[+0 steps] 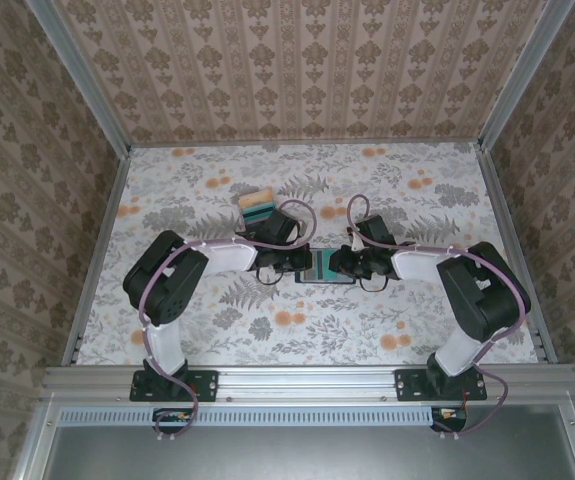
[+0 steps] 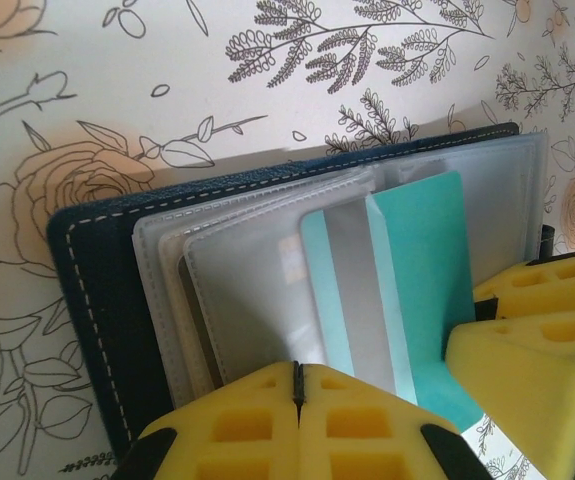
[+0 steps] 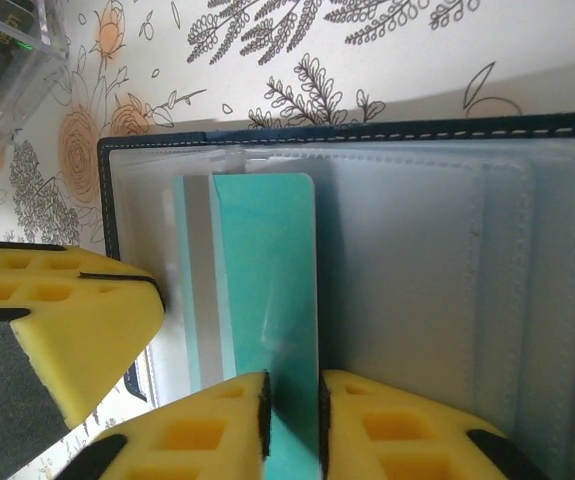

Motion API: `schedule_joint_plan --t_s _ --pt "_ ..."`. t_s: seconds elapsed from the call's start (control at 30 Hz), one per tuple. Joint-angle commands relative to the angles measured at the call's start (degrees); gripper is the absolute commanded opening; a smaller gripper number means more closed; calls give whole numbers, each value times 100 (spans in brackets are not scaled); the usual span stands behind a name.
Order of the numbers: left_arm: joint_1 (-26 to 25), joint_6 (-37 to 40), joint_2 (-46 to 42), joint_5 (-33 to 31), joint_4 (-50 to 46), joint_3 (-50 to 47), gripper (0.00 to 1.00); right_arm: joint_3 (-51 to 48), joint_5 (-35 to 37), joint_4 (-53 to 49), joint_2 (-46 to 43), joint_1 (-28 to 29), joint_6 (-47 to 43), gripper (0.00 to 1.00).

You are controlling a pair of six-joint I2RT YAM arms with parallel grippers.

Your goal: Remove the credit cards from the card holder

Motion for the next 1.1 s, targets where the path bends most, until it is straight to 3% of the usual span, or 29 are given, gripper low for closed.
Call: schedule_joint_plan --t_s 0.0,0.13,0.6,0.87,1.07 --pt "37 60 200 -39 -303 -44 3 0 -80 27 145 -24 77 17" --pt "77 112 116 -87 -355 -115 3 -124 194 -61 -40 -120 79 8" --pt "239 124 -184 144 -149 -390 5 -795 -92 -139 -1105 -747 -147 2" --pt "246 -395 -1253 571 757 -646 35 -923 -295 -378 -2540 -751 -272 0" --pt "247 -1124 -1929 921 2298 -1209 44 -1072 -754 -55 -3425 -746 -75 0"
